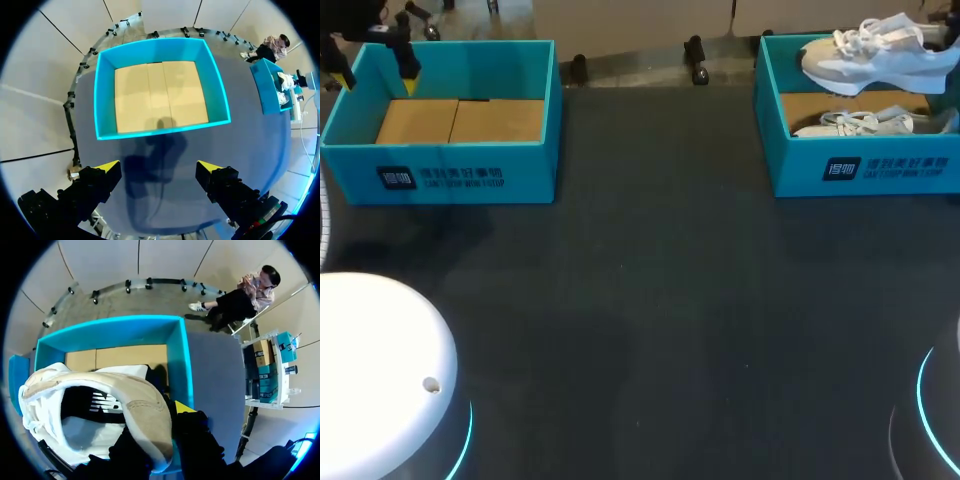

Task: Take the shoe out of the shoebox, open the shoe tongue, remove and reinsert the insole, then place the shoe into the shoebox

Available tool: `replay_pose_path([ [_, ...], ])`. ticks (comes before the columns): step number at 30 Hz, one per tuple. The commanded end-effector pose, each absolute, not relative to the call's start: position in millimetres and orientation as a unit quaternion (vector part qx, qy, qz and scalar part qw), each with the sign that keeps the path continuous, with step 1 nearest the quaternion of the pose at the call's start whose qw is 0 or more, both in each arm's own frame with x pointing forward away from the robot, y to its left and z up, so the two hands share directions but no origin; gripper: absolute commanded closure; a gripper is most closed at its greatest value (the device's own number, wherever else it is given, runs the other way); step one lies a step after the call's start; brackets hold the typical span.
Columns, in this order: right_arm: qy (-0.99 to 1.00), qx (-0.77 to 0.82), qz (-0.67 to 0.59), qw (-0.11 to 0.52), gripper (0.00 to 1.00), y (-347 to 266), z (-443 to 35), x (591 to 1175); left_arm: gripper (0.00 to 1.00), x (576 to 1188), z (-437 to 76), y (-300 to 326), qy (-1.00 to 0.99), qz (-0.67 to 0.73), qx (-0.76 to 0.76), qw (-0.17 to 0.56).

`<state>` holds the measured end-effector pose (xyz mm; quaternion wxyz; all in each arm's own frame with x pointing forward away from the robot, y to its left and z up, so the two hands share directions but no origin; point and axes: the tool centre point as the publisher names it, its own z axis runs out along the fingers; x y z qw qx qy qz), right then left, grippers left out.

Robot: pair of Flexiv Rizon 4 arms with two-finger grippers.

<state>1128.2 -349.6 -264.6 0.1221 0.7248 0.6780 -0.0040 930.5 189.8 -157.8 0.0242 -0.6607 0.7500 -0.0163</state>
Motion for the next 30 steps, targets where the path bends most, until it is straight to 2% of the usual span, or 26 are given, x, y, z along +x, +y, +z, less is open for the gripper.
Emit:
replay_pose_path([
  [1, 0.678, 0.724, -0.004, 0.128, 1.00, -352, -274, 1127, 0.00, 929, -158, 190, 0.750, -0.017, -0.661, 0.025],
  [30, 0.647, 0.747, -0.024, 0.153, 1.00, -367, -279, 1160, 0.00, 929, -158, 190, 0.750, -0.017, -0.661, 0.025],
])
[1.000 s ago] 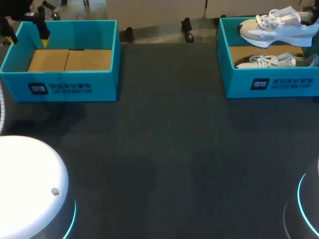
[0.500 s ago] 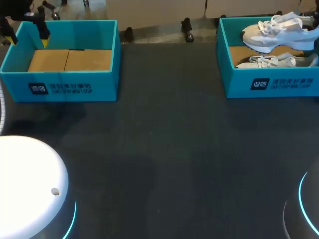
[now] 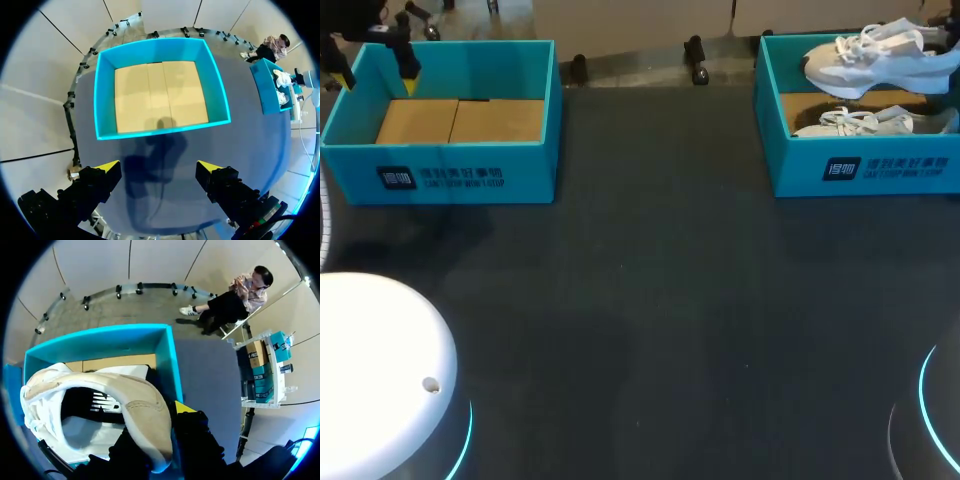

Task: Take the shoe out of the shoebox, open the shoe tongue, remove and reinsert the insole, then place the shoe into the shoebox

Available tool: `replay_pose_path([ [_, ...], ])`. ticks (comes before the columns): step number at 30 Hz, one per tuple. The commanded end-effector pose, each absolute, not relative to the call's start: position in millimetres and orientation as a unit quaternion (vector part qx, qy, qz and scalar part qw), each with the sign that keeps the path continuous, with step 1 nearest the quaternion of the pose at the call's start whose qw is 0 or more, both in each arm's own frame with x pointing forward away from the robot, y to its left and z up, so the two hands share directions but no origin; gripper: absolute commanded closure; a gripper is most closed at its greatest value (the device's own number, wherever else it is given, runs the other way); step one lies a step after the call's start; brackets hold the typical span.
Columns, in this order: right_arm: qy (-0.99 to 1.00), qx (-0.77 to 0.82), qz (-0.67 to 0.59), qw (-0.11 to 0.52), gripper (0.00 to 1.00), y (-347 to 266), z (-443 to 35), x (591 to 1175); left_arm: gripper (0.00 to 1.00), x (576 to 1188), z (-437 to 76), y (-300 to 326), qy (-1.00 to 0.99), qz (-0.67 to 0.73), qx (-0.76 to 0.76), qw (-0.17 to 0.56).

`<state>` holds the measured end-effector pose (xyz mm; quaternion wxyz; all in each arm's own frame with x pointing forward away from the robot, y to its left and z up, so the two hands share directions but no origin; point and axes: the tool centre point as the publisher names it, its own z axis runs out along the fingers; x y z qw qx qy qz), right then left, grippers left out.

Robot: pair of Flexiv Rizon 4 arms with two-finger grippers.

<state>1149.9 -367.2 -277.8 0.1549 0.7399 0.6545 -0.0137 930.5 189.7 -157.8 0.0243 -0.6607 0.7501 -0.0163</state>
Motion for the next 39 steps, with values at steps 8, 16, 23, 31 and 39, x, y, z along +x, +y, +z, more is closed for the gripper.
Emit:
replay_pose_path([
  [8, 0.643, 0.752, -0.017, 0.144, 1.00, -368, -281, 1158, 0.00, 929, -158, 190, 0.750, -0.017, -0.661, 0.025],
  [16, 0.638, 0.753, -0.031, 0.160, 1.00, -361, -285, 1156, 0.00, 929, -158, 190, 0.750, -0.017, -0.661, 0.025],
  [23, 0.628, 0.759, -0.037, 0.170, 1.00, -353, -293, 1154, 0.00, 929, -158, 190, 0.750, -0.017, -0.661, 0.025],
  [31, 0.623, 0.761, -0.036, 0.180, 1.00, -353, -297, 1151, 0.00, 929, -158, 190, 0.750, -0.017, -0.661, 0.025],
  [39, 0.624, 0.759, -0.036, 0.180, 1.00, -354, -298, 1143, 0.00, 929, -158, 190, 0.750, -0.017, -0.661, 0.025],
])
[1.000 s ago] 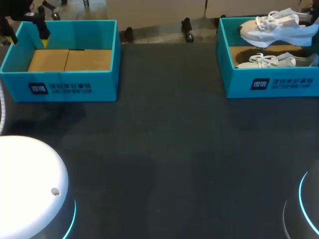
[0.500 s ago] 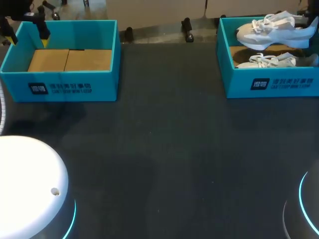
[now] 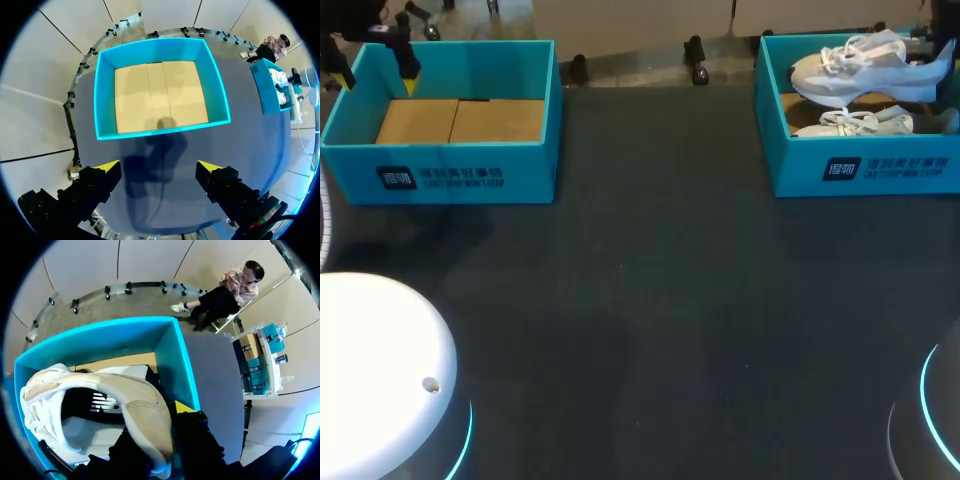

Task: Take the shoe out of the shoebox, open the shoe tongue, remove and reinsert the insole, then place the shoe into the shoebox

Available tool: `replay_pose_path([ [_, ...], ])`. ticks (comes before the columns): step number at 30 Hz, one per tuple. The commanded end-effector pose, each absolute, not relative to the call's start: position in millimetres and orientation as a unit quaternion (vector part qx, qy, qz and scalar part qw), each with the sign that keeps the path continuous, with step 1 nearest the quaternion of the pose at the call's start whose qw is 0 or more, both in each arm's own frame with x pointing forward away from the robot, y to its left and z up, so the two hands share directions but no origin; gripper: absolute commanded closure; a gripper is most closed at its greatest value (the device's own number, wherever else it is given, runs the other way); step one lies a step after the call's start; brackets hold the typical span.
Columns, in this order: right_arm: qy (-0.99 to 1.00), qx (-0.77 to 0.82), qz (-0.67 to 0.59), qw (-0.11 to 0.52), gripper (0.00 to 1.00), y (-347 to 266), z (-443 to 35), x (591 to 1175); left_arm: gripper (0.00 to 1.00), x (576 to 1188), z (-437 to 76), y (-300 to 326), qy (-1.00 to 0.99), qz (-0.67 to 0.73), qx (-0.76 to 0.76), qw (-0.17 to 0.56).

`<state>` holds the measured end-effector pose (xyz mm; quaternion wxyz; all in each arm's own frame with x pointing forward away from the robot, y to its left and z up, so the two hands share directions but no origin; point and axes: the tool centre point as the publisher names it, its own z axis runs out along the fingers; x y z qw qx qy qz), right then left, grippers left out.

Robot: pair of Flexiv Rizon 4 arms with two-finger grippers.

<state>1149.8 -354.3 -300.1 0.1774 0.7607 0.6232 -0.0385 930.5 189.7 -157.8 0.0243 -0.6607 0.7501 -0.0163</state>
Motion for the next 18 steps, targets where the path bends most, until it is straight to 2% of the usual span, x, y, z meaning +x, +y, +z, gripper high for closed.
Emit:
replay_pose_path([
  [1, 0.625, 0.758, -0.037, 0.180, 1.00, -354, -298, 1142, 0.00, 929, -158, 190, 0.750, -0.017, -0.661, 0.025],
  [18, 0.631, 0.755, -0.046, 0.170, 1.00, -352, -315, 1142, 0.00, 929, -158, 190, 0.750, -0.017, -0.661, 0.025],
])
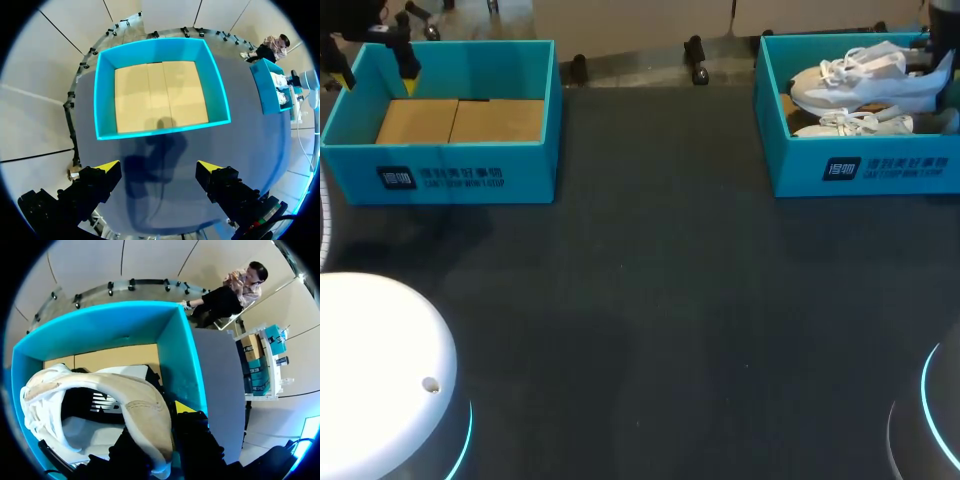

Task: Take the shoe out of the shoebox, open the shoe tongue, remove and reinsert the insole, then place the shoe into the shoebox

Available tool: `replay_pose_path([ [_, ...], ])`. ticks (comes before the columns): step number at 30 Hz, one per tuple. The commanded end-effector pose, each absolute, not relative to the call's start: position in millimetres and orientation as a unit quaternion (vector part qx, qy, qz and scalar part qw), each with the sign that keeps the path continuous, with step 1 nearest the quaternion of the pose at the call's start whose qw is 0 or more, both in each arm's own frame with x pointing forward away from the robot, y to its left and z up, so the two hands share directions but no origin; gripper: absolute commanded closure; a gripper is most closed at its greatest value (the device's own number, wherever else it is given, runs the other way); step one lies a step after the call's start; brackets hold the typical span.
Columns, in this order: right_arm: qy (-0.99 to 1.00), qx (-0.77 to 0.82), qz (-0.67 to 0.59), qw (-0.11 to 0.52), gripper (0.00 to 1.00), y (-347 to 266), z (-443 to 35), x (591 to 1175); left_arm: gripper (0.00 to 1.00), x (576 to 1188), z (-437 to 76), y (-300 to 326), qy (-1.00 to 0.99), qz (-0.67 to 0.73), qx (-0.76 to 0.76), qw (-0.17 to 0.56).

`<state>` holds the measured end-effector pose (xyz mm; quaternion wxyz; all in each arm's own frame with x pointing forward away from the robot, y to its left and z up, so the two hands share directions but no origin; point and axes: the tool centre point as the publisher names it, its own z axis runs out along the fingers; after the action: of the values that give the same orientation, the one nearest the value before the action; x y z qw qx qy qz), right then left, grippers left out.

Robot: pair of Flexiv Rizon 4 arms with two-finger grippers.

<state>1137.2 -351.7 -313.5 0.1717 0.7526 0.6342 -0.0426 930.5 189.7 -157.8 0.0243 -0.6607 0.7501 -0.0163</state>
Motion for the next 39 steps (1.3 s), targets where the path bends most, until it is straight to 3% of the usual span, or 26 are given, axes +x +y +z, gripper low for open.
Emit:
replay_pose_path([
  [1, 0.631, 0.755, -0.045, 0.170, 1.00, -352, -316, 1143, 0.00, 929, -158, 190, 0.750, -0.017, -0.661, 0.025],
  [39, 0.640, 0.749, -0.067, 0.157, 1.00, -348, -355, 1163, 0.00, 929, -158, 190, 0.750, -0.017, -0.661, 0.025],
])
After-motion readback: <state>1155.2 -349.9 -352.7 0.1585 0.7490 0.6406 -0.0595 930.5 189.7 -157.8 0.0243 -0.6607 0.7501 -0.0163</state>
